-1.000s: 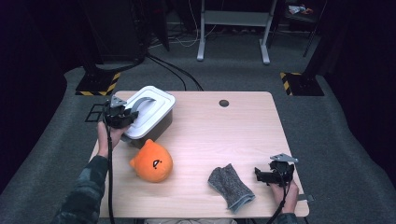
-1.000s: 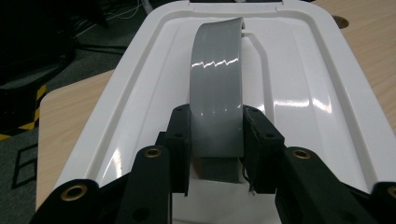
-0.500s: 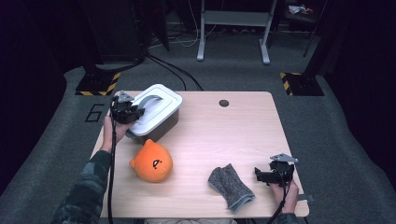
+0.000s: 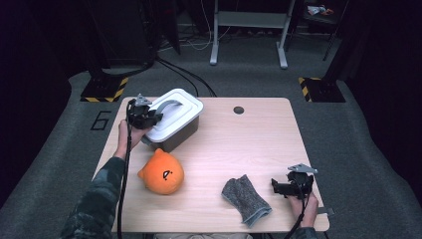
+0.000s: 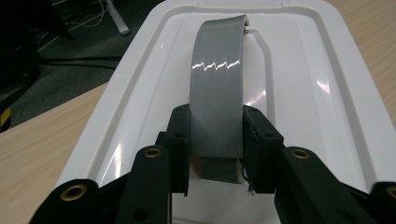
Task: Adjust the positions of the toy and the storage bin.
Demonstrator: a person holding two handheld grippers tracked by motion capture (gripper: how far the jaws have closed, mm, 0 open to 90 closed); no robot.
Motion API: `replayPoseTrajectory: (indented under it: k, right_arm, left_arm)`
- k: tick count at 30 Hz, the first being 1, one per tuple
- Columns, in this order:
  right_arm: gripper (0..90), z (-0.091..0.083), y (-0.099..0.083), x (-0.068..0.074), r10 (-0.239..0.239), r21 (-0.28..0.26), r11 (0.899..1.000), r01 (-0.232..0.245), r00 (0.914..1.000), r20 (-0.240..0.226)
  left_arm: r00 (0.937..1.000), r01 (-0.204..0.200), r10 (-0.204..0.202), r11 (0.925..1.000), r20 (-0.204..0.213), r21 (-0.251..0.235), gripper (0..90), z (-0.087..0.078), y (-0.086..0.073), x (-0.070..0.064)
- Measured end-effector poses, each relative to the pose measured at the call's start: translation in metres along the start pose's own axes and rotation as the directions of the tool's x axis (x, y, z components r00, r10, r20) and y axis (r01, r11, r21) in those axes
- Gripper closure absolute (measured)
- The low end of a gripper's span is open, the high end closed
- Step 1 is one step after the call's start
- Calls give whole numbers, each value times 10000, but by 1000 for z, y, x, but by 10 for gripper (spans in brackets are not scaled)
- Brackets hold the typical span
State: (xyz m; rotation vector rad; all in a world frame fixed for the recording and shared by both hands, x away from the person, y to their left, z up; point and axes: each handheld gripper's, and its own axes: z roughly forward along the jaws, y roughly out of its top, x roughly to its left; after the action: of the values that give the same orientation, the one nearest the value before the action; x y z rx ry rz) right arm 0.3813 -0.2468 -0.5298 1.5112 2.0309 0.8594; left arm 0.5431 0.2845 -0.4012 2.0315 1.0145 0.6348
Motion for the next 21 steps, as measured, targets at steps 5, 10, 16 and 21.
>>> replayPoseTrajectory:
  k: [5, 10, 16, 21]
  right_arm:
    - [0, 0, 0, 0, -1, -3, 10000, 1, 10000, 0]
    - [0, 0, 0, 0, 2, -4, 10000, -2, 10000, -1]
    - [0, 0, 0, 0, -6, -2, 10000, 6, 10000, 7]
    - [0, 0, 0, 0, 3, -4, 10000, -3, 10000, 15]
  left_arm:
    - [9998, -191, 191, 9998, 53, -66, 658, 6, 4, -4]
    - [9994, -259, 259, 9997, -231, -7, 471, 3, 5, -5]
    - [9972, 399, -421, 9985, -613, -362, 307, -19, 3, 5]
    - [9866, 1478, -1471, 9890, -701, 57, 179, -27, -9, 22]
